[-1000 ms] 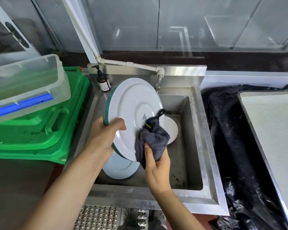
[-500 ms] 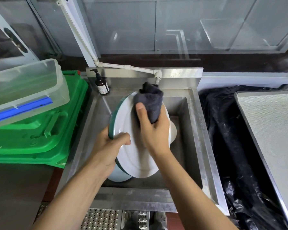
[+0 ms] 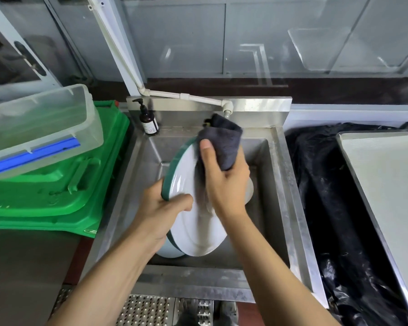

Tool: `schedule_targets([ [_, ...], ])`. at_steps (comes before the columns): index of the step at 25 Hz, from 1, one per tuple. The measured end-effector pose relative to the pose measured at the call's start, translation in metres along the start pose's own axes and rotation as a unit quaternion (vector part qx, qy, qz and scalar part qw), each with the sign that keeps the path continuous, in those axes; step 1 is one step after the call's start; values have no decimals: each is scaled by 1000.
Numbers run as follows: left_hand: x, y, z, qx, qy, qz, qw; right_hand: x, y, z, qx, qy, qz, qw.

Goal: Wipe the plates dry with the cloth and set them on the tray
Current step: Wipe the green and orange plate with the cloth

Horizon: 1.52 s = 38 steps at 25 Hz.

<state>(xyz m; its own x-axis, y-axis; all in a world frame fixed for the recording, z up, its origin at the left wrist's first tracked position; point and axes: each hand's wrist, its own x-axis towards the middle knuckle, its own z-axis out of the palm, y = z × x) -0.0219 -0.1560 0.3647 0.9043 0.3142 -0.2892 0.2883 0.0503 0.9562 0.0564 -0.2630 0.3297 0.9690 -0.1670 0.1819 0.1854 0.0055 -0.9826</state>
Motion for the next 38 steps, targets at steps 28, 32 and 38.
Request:
schedule_targets([
  [28, 5, 16, 6, -56, 70, -3, 996, -55, 9, -16, 75, -100, 13, 992],
  [32, 7, 17, 9, -101, 94, -10, 990, -77, 15, -23, 46, -97, 7, 994],
  [38, 11, 15, -9, -115, 119, -43, 985, -103, 57, -47, 21, -39, 62, 997],
])
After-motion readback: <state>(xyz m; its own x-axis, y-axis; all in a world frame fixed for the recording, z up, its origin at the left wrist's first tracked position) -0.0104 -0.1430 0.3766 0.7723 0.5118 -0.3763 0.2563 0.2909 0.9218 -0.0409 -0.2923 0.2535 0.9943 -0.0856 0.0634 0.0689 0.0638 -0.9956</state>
